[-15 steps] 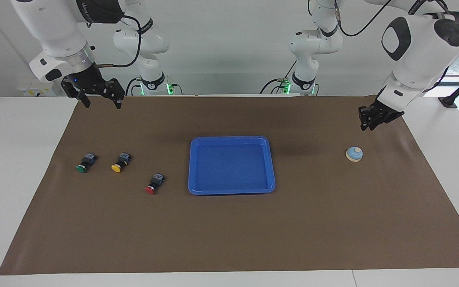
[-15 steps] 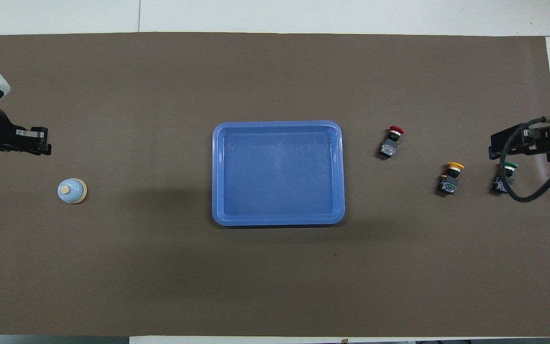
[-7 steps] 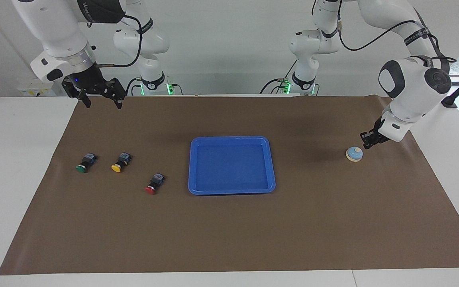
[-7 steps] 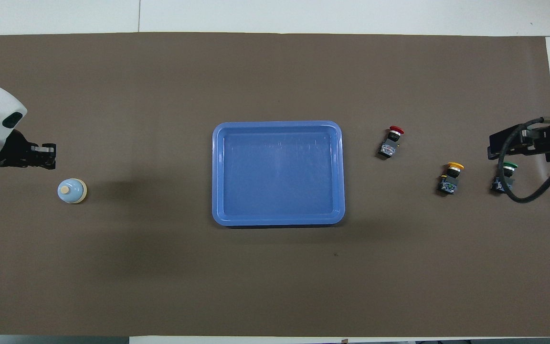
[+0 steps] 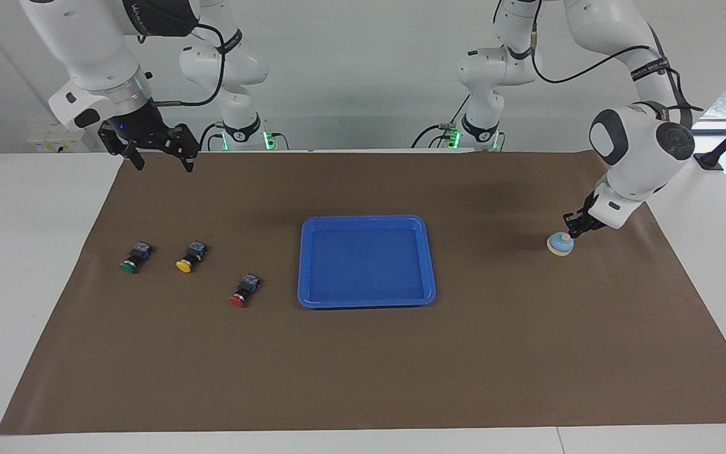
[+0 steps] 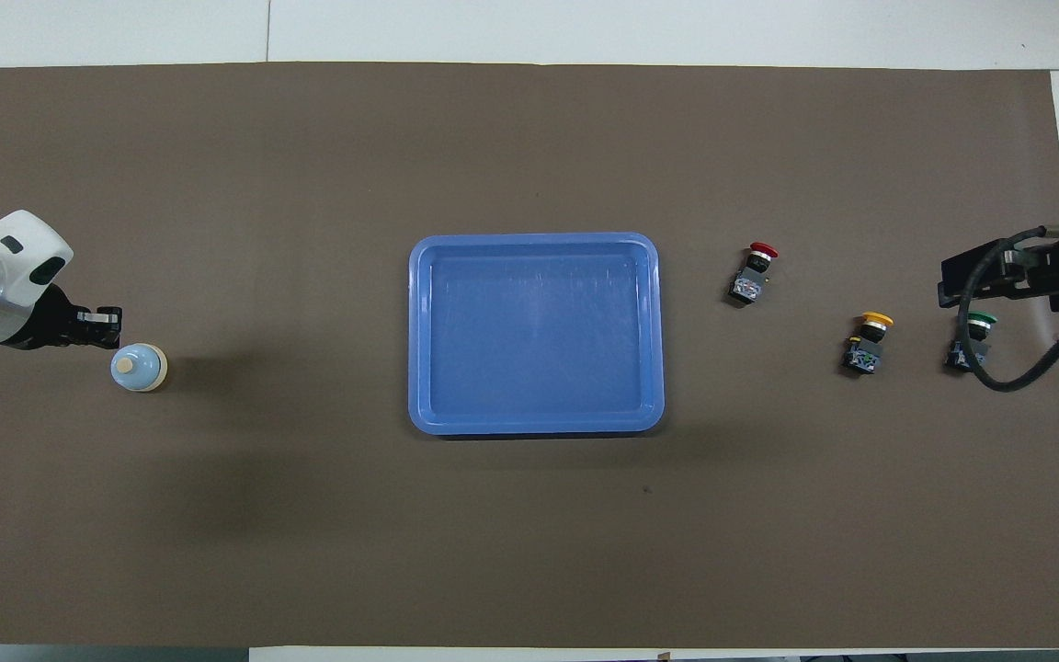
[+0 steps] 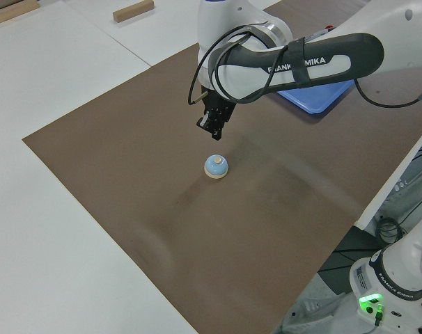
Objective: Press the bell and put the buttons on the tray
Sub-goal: 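Press down on the white bell with the left gripper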
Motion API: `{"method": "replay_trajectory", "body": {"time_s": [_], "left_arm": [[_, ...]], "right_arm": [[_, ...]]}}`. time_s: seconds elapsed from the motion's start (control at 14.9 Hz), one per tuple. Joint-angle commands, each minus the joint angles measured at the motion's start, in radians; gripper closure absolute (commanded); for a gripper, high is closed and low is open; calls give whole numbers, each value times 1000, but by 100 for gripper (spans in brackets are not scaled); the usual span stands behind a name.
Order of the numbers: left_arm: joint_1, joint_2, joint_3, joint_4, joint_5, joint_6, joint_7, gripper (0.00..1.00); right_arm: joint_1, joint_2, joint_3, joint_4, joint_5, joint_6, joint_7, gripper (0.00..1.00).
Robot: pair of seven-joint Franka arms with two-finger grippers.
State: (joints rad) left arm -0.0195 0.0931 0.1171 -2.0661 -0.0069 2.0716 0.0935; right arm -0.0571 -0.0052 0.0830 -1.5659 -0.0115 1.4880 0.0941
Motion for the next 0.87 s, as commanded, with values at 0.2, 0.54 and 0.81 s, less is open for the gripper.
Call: {"method": "replay_trajectory", "body": {"time_s": [0.2,0.54,0.81], "left_arm": [[-2,-33,27,-107,-2,97,22,100],[-2,-24,32,-169,-2,168,22,100],[-5,8,33,-113,-4,136,22,100]], "right_arm": [[-3,-16,0,-13,19,-5,-19,0],[-3,-16,0,-13,19,-2,-16,0],[-3,-16,0,-13,19,1,-16,0]]}}
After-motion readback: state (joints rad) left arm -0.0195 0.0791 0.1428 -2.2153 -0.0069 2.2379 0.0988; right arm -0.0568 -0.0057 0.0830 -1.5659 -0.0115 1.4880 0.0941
